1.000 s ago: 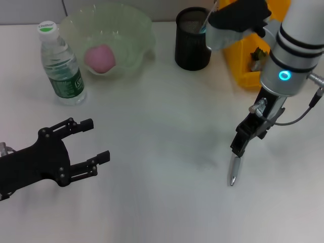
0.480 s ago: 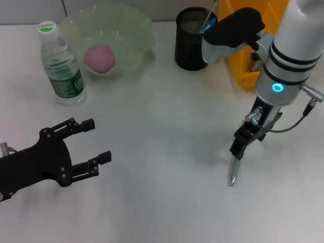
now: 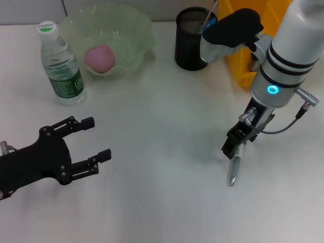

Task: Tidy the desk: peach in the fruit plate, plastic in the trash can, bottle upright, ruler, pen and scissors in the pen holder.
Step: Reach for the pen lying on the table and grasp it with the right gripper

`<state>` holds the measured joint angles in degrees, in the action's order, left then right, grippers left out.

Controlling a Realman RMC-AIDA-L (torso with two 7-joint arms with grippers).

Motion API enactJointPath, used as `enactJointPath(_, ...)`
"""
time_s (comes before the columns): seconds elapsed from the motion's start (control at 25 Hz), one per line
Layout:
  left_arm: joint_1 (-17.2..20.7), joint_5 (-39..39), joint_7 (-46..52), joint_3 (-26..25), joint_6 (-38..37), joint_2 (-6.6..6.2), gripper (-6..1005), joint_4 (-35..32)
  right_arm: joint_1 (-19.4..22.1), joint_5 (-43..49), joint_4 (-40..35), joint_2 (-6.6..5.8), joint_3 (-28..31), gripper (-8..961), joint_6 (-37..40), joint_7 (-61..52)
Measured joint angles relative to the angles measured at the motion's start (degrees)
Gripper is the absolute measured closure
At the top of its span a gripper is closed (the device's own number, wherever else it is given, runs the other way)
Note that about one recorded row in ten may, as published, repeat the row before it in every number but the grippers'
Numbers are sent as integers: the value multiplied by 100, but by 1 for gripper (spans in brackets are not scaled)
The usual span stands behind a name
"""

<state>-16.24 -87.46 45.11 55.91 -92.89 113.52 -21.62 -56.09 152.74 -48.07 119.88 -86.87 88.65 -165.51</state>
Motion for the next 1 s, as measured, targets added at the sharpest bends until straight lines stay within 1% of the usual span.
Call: enactJointPath(1.0,22,-19,4,-10,-22,-23,197,-50,229,39,-2,-7,-14,276,-160,-279)
